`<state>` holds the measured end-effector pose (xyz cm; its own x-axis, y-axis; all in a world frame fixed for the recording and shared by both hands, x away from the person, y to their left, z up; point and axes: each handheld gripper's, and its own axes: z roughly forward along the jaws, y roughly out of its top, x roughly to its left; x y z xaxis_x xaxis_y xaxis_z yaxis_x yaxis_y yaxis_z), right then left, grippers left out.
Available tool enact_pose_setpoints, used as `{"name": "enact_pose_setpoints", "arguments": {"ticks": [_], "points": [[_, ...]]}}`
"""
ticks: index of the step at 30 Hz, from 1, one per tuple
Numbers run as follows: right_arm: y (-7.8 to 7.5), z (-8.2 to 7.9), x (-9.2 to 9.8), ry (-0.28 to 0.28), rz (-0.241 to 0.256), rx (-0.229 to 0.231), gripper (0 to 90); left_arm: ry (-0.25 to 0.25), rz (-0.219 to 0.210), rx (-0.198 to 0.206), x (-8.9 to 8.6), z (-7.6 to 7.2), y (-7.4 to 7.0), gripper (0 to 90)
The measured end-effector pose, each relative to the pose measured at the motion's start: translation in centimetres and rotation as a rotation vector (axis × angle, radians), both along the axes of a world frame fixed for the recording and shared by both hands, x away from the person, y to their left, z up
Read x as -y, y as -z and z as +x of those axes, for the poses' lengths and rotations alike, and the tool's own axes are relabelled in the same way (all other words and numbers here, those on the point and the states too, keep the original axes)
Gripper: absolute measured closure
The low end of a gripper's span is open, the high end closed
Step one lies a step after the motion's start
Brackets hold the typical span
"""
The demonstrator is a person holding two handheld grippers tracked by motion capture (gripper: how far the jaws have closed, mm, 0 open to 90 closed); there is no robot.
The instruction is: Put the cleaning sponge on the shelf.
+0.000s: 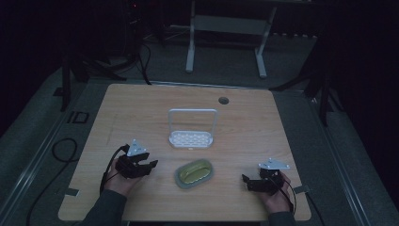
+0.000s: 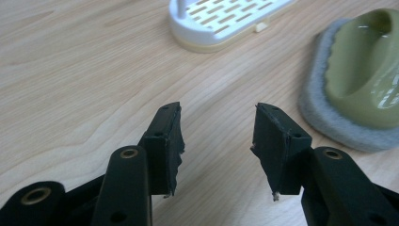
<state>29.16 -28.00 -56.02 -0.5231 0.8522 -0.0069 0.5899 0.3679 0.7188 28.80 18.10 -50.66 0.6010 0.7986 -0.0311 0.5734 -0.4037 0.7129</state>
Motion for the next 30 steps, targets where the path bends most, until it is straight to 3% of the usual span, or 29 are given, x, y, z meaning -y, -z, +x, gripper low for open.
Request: {"name": "enact_pose_setpoints", "arguments": {"ticks": [17, 30], "points": [[0.0, 0.0, 0.0, 0.0, 0.0, 0.0, 10.6, 0.134, 0.043, 0.012, 4.4, 0.5, -3.3, 56.5], [0.0, 0.0, 0.0, 0.002, 0.001, 0.0, 10.6, 0.192, 0.084, -0.016, 7.0, 1.1, -4.1, 58.1]]}}
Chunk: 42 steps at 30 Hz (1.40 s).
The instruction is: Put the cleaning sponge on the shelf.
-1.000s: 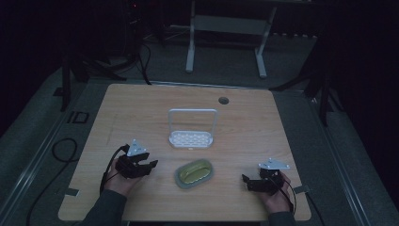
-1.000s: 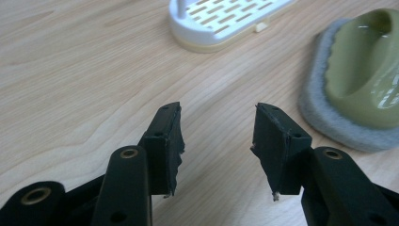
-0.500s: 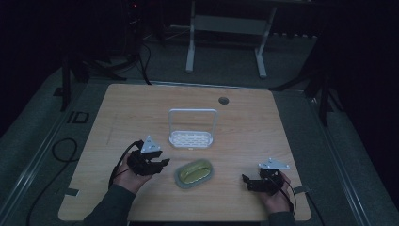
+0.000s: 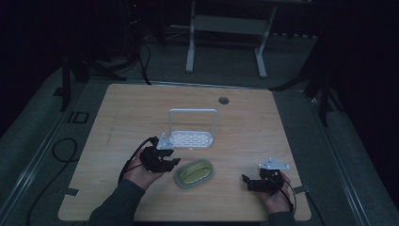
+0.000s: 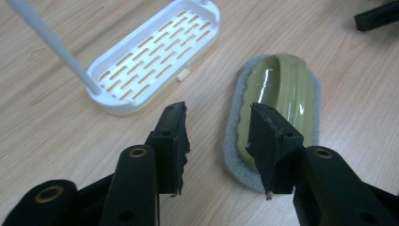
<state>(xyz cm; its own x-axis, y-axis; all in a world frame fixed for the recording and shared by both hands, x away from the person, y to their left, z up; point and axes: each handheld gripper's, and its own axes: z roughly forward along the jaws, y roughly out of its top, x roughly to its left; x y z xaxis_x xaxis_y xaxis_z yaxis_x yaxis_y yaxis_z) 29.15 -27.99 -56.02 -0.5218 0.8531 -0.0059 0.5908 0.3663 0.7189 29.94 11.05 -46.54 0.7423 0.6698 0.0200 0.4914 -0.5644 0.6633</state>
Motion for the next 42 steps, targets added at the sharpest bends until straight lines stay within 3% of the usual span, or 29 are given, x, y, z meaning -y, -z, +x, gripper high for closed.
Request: {"name": "enact_pose_setpoints", "arguments": {"ticks": [7, 23, 31, 42], "points": [[0.0, 0.0, 0.0, 0.001, 0.0, 0.0, 10.6, 0.021, 0.011, -0.027, 1.0, 0.2, -0.2, 57.5], [0.0, 0.0, 0.0, 0.001, -0.001, 0.002, 10.6, 0.102, 0.091, -0.072, 3.8, 1.0, -0.8, 55.6], [0.0, 0.0, 0.0, 0.0, -0.001, 0.003, 10.6, 0.118, 0.11, -0.09, 5.0, 1.7, -1.0, 56.5], [0.0, 0.0, 0.0, 0.002, -0.002, 0.002, 10.6, 0.16, 0.177, -0.13, 6.4, 2.4, -1.3, 56.4]]}}
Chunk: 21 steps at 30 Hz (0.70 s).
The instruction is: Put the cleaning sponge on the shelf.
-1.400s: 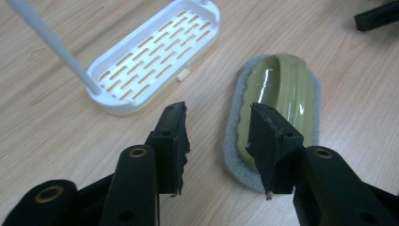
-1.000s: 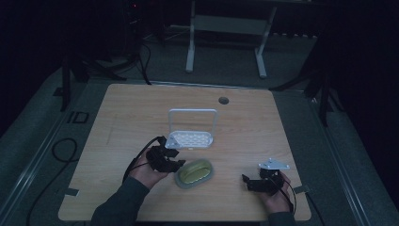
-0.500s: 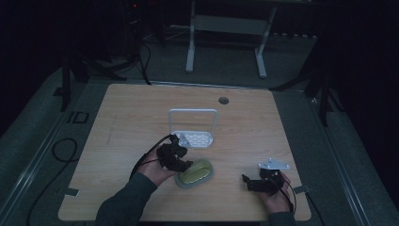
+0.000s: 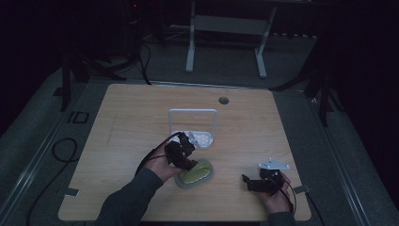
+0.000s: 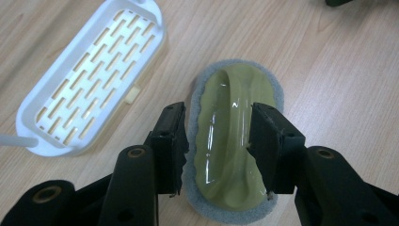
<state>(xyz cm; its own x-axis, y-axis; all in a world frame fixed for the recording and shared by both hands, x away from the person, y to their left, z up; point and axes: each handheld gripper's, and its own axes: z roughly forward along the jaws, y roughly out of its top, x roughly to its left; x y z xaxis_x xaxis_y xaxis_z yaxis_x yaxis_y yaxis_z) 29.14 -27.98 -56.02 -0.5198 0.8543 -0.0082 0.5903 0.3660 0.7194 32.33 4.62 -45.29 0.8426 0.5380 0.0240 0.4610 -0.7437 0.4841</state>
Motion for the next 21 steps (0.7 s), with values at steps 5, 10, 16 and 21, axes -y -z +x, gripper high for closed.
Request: {"name": "enact_pose_setpoints", "arguments": {"ticks": [5, 10, 16, 21], "points": [[0.0, 0.0, 0.0, 0.0, 0.001, 0.001, 10.6, 0.012, 0.033, -0.024, 0.7, 0.2, 0.2, 56.9], [0.0, 0.0, 0.0, 0.0, 0.001, 0.001, 10.6, 0.027, 0.059, -0.049, 1.1, 0.5, 0.4, 57.3], [0.0, 0.0, 0.0, 0.001, 0.0, 0.0, 10.6, 0.042, 0.091, -0.093, 1.6, 0.9, 0.7, 58.5], [0.0, 0.0, 0.0, 0.001, 0.001, 0.0, 10.6, 0.06, 0.126, -0.121, 2.2, 1.1, 0.9, 59.7]]}}
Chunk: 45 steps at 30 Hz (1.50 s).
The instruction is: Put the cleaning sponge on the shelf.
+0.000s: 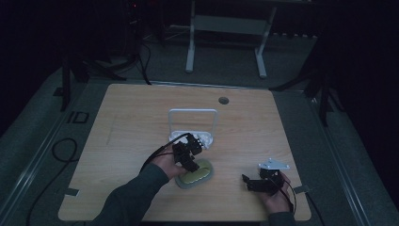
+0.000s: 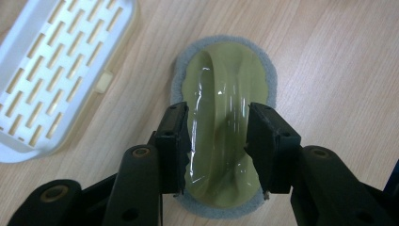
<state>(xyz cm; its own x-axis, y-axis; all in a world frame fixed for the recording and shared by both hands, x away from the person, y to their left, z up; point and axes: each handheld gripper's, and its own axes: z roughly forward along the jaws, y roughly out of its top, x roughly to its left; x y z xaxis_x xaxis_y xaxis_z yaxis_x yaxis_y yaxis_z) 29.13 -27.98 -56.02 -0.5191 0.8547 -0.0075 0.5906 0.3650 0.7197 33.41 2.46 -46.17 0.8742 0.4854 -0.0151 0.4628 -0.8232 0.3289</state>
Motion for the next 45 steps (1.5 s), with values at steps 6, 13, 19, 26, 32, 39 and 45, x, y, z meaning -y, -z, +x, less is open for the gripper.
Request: {"name": "enact_pose_setpoints", "arguments": {"ticks": [6, 13, 19, 26, 32, 39, 45], "points": [[0.0, 0.0, 0.0, 0.0, -0.001, 0.0, 10.6, 0.024, 0.038, -0.025, 0.7, 0.2, 0.3, 61.2], [0.0, 0.0, 0.0, 0.0, -0.001, 0.0, 10.6, 0.046, 0.09, -0.055, 1.6, 0.5, 0.6, 62.9], [0.0, 0.0, 0.0, 0.0, -0.002, 0.0, 10.6, 0.064, 0.132, -0.083, 2.3, 0.9, 0.7, 65.3], [0.0, 0.0, 0.0, 0.0, -0.002, 0.0, 10.6, 0.057, 0.168, -0.125, 2.8, 1.4, 1.1, 68.5], [0.0, 0.0, 0.0, 0.0, -0.001, 0.0, 10.6, 0.066, 0.184, -0.143, 3.0, 1.5, 1.3, 70.1], [0.0, 0.0, 0.0, 0.0, -0.002, 0.0, 10.6, 0.103, 0.215, -0.131, 3.1, 1.4, 1.2, 71.0], [0.0, 0.0, 0.0, 0.0, -0.002, 0.0, 10.6, 0.13, 0.237, -0.118, 3.1, 1.2, 1.2, 71.4]]}}
